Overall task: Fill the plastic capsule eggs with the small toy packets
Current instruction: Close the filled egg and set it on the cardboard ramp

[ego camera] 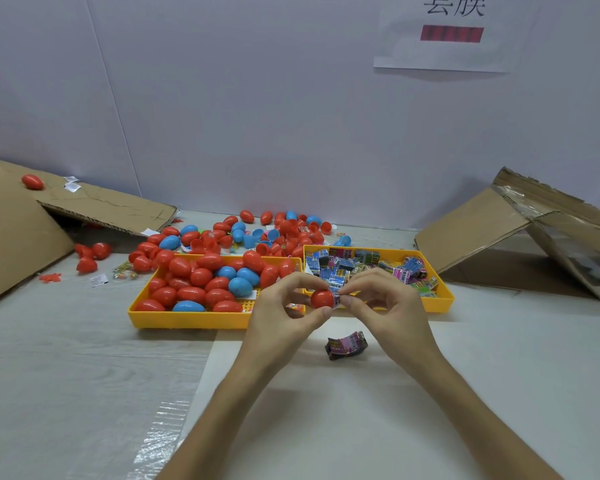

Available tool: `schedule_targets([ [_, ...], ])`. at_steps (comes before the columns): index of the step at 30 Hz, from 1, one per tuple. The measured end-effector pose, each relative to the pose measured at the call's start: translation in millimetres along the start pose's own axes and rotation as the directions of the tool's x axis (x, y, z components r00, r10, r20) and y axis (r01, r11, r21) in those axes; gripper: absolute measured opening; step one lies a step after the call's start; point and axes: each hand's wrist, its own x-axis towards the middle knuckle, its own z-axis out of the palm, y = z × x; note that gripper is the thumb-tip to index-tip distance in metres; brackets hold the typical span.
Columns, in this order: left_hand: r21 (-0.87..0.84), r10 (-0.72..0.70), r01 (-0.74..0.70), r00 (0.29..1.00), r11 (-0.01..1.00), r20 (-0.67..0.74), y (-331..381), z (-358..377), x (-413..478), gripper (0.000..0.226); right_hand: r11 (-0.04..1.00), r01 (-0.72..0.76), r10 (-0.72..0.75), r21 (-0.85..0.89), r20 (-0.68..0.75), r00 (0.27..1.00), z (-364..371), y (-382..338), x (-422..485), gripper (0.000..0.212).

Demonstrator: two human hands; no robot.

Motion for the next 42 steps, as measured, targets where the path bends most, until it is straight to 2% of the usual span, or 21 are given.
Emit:
schedule_targets([
  [12, 0.017, 0.018, -0.018, 1.000, 1.000, -0.002, 0, 0, -1, 0.029, 1.000, 0.015, -0.015, -0.016, 0.006, 1.000, -1, -2, 0, 0.010],
  [31, 0.055, 0.050, -0.051, 0.999, 0.997, 0.018, 1, 3, -3, 0.030, 0.998, 0.059, -0.059, -0.019, 0.015, 0.998, 3, -4, -1, 0.019],
  [36, -0.003, -0.007, 0.007, 1.000, 1.000, -0.016, 3, 1, -2, 0.029, 0.994, 0.103, -0.106, -0.043, -0.087, 0.990, 6, -6, -3, 0.028],
  [39, -0.087, -0.066, 0.060, 0.996, 0.994, -0.065, 4, 0, -1, 0.025, 0.982, 0.157, -0.173, -0.107, -0.158, 0.972, 9, -5, -6, 0.022],
  [42, -0.193, -0.131, 0.112, 0.988, 0.975, -0.086, 6, 0, -1, 0.024, 0.963, 0.210, -0.235, -0.168, -0.141, 0.962, 16, -4, -9, 0.020],
])
